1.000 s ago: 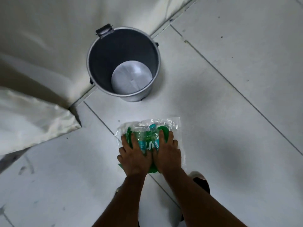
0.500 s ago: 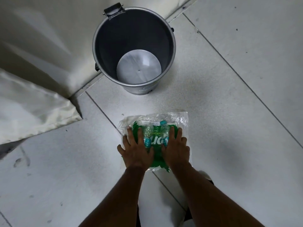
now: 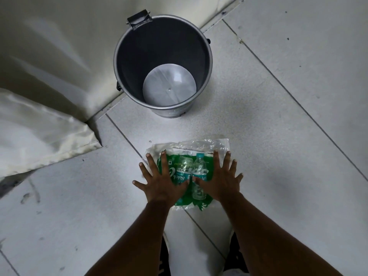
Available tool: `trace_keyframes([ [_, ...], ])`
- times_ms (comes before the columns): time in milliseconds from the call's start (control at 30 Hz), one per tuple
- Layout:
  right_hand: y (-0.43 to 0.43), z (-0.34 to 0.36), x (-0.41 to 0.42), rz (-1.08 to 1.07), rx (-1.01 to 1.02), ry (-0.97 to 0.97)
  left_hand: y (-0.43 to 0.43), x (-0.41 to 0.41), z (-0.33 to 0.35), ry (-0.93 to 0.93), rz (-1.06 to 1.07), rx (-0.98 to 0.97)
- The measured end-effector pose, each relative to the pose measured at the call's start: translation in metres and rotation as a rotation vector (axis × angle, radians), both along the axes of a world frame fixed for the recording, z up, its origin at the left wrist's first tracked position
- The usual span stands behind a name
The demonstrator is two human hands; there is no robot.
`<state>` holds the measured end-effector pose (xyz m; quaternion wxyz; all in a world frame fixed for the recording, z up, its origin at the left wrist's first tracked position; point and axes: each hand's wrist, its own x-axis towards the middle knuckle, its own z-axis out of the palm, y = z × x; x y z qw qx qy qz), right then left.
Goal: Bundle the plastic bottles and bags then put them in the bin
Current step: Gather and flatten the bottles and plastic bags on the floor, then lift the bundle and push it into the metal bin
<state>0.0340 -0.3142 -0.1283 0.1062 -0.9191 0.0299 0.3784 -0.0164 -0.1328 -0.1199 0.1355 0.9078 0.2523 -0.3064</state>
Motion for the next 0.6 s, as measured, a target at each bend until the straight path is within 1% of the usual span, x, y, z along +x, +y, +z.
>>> trace_keyframes([
  [100, 0.003, -0.013, -0.001, -0.108, 0.073, 0.049, 0.001, 0.002, -0.013, 0.037, 0.05, -0.089],
  [200, 0.009, -0.021, -0.007, -0.199, 0.143, -0.018, -0.002, 0.003, -0.023, 0.015, 0.09, -0.154],
  [267, 0.013, -0.022, -0.009, -0.194, 0.151, -0.04, -0.006, 0.003, -0.025, -0.009, 0.093, -0.178],
  [333, 0.018, -0.019, -0.011, -0.158, 0.152, -0.022, -0.01, 0.004, -0.024, -0.002, 0.058, -0.187],
  [433, 0.026, -0.014, -0.016, -0.153, 0.135, -0.004, -0.019, 0.006, -0.017, -0.015, 0.007, -0.163],
  [500, 0.029, -0.005, -0.018, -0.152, 0.107, -0.021, -0.024, 0.008, -0.006, -0.034, -0.003, -0.145],
  [600, 0.032, 0.027, -0.019, -0.12, 0.08, -0.031, -0.028, 0.008, 0.026, -0.047, 0.001, -0.14],
])
